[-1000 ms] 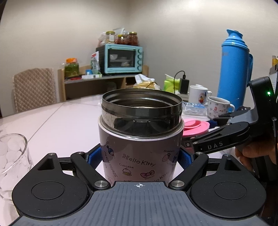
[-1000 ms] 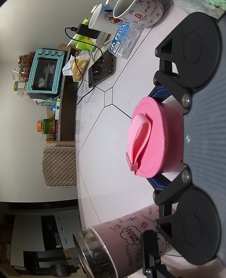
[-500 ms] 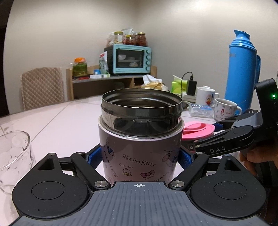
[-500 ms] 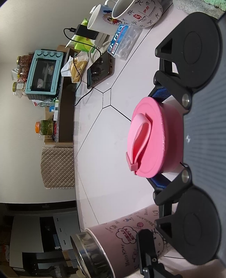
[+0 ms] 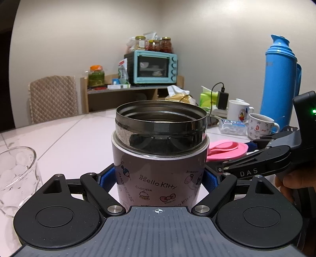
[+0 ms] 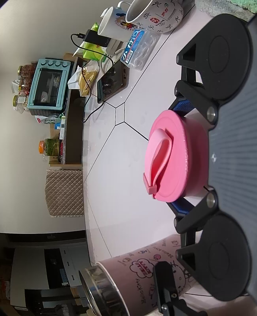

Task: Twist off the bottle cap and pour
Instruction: 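Lower the pink cap onto the table and open the right gripper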

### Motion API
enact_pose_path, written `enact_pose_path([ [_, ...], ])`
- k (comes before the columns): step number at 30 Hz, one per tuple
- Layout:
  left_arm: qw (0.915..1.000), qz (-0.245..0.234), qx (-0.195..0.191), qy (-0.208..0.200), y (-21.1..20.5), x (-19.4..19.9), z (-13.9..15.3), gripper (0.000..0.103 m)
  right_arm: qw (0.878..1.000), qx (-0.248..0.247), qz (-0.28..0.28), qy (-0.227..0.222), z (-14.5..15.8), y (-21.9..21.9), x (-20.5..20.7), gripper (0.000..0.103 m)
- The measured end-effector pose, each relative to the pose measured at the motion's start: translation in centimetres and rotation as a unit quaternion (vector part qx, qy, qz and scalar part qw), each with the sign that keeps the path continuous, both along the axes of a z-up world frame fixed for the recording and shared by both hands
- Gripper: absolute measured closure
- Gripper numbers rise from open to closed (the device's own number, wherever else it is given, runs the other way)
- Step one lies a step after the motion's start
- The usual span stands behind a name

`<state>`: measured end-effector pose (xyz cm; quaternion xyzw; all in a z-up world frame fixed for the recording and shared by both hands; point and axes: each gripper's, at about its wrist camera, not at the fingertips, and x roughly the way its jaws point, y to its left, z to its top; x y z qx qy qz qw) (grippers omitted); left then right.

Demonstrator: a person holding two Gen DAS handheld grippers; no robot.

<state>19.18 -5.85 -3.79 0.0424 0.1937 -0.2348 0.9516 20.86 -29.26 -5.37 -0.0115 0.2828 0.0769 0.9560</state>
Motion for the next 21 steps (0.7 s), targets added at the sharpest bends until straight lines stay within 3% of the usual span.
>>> enact_pose_path([
  [15,1.0,-0.002,0.002,0.0,0.09,0.16,0.06,0.013,1.0,-0.005,0.001,0.001,0.36,0.26,0.51,0.017],
  [18,1.0,-0.003,0.003,0.001,0.17,0.16,0.1,0.013,1.0,-0.005,0.001,0.001,0.4,0.24,0.71,0.009],
  [21,1.0,-0.003,0.003,0.002,0.18,0.2,0.14,0.013,1.0,-0.005,0.001,0.0,0.44,0.22,0.91,0.009],
])
